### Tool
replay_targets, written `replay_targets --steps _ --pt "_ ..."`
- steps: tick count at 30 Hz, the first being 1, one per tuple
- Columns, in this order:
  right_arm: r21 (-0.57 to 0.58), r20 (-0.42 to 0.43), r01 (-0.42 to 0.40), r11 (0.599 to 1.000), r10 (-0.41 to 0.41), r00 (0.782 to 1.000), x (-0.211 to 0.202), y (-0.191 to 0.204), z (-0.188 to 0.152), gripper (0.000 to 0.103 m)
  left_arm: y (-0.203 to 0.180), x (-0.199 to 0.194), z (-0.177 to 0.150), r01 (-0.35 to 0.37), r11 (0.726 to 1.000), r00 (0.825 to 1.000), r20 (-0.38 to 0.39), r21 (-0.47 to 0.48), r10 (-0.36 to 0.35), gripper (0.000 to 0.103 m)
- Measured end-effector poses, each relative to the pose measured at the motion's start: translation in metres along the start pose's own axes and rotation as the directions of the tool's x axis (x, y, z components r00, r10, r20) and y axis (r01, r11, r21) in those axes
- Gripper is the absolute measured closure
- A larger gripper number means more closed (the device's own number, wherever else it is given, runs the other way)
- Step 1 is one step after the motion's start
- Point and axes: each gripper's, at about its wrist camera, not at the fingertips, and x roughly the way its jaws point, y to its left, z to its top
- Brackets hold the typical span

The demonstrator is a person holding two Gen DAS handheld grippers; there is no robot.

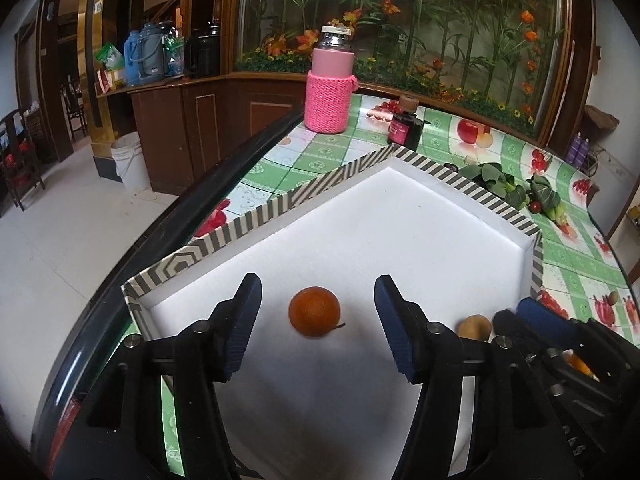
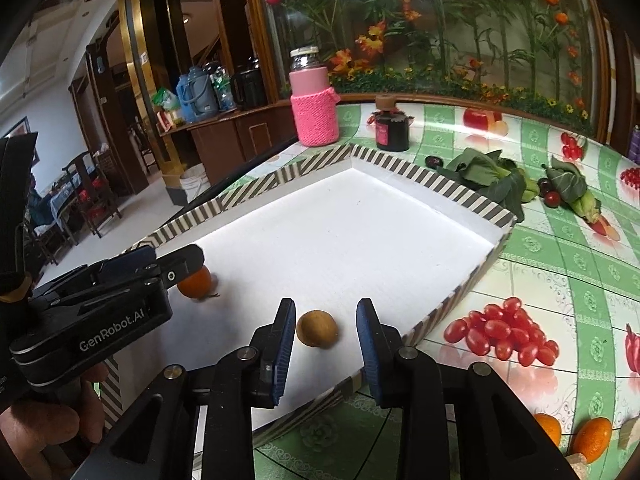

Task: Organize fruits
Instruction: 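Grasp another orange with the left gripper while the right gripper grasps another brown fruit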

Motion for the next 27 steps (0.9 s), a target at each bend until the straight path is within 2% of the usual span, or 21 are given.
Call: replay_targets --steps 3,8,10,12,13,14,16,17,19,22,24,27 --pt "0.010 0.074 0.026 1.000 -0.026 0.997 -0.016 -0.002 -0.002 0.073 -0.001 -0.001 -0.001 0.017 1.000 1.000 0.005 -0.002 -0.017 0.044" --pt "0.077 0.115 0.044 0.996 -0.053 0.992 -0.050 -0.022 -0.005 0.073 -0.008 -0.014 -0.002 0.089 0.996 0.995 0.052 0.014 -0.089 0.044" --pt "0.107 0.154 0.072 0.992 -0.088 0.984 -0.076 -0.040 -0.012 0.073 -0.018 -0.030 -0.003 0.168 0.984 0.979 0.105 0.053 -0.173 0.044" --pt "0.121 0.182 0.108 0.987 -0.129 0.975 -0.098 -0.056 -0.021 0.073 -0.030 -0.044 -0.006 0.242 0.964 0.957 0.139 0.110 -0.256 0.044" --pt "0.128 0.195 0.141 0.982 -0.164 0.967 -0.113 -0.068 -0.030 0.073 -0.040 -0.053 -0.009 0.308 0.938 0.932 0.148 0.160 -0.332 0.044" --pt "0.131 0.199 0.167 0.977 -0.191 0.961 -0.125 -0.078 -0.038 0.073 -0.051 -0.060 -0.013 0.385 0.899 0.899 0.136 0.208 -0.417 0.044" --pt "0.127 0.188 0.197 0.972 -0.219 0.957 -0.144 -0.097 -0.052 0.073 -0.074 -0.065 -0.022 0.507 0.816 0.840 0.057 0.278 -0.540 0.043" --pt "0.123 0.176 0.212 0.970 -0.231 0.957 -0.153 -0.106 -0.060 0.073 -0.082 -0.065 -0.024 0.534 0.793 0.825 0.026 0.293 -0.565 0.043" --pt "0.119 0.136 0.254 0.960 -0.269 0.953 -0.169 -0.125 -0.077 0.073 -0.110 -0.061 -0.033 0.600 0.730 0.787 -0.080 0.328 -0.611 0.043" --pt "0.125 0.078 0.286 0.950 -0.297 0.952 -0.185 -0.148 -0.099 0.073 -0.147 -0.050 -0.047 0.649 0.674 0.758 -0.224 0.354 -0.612 0.043" --pt "0.166 0.057 0.275 0.947 -0.288 0.956 -0.192 -0.163 -0.112 0.073 -0.162 -0.048 -0.056 0.646 0.653 0.762 -0.278 0.395 -0.585 0.043" --pt "0.232 0.061 0.239 0.943 -0.259 0.964 -0.203 -0.176 -0.119 0.073 -0.166 -0.052 -0.068 0.662 0.618 0.748 -0.318 0.423 -0.583 0.044"
